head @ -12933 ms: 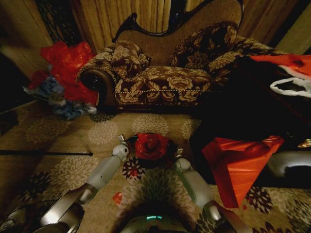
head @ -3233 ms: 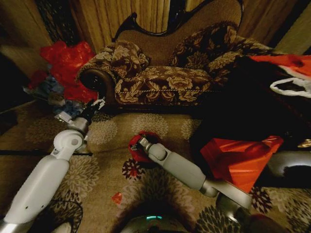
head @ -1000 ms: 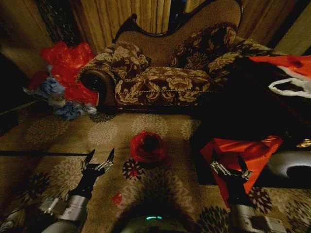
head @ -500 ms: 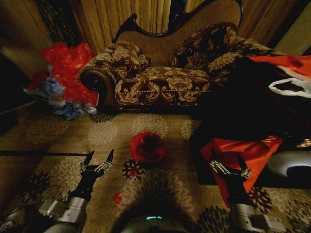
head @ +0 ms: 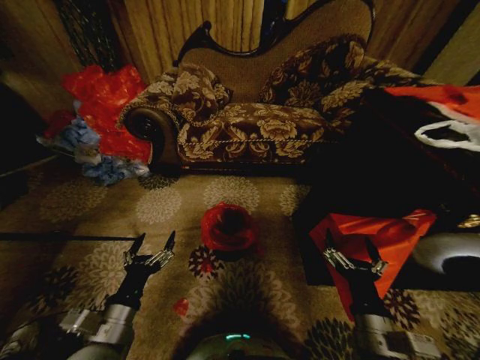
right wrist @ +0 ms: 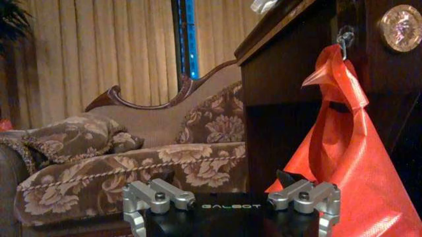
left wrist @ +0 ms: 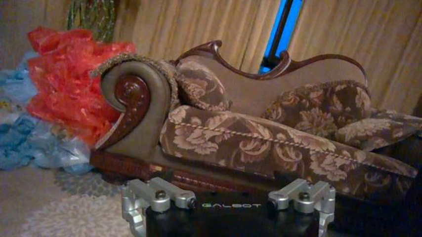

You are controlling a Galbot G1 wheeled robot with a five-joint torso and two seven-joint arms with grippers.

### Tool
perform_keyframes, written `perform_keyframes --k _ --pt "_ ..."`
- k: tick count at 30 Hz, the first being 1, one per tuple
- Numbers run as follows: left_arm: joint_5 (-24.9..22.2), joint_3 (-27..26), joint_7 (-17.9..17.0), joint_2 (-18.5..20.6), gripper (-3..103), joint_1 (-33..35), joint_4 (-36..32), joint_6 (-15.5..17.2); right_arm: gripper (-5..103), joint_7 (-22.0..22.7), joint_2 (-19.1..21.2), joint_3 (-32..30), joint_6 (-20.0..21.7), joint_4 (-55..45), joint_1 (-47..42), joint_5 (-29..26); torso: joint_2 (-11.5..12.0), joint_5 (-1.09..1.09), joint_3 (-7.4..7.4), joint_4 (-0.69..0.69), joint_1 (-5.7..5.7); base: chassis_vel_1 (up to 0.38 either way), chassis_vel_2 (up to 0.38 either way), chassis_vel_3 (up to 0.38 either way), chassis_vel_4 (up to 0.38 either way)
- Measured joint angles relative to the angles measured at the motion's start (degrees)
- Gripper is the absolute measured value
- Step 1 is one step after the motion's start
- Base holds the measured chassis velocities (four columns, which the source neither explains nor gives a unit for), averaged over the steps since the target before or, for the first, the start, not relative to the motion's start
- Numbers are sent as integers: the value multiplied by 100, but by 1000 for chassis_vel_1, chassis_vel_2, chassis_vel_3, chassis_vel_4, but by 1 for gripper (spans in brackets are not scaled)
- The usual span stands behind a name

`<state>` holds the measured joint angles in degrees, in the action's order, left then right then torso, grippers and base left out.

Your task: Place a garbage bag over the trash bin.

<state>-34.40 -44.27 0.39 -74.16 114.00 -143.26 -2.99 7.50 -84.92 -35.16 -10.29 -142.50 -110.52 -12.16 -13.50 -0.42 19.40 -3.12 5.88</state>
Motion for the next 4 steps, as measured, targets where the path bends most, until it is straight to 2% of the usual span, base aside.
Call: perform_keyframes --k 4 --pt "-2 0 -1 1 100 0 1 1 100 -1 1 1 0 1 0 -1 0 0 0 0 0 0 0 0 0"
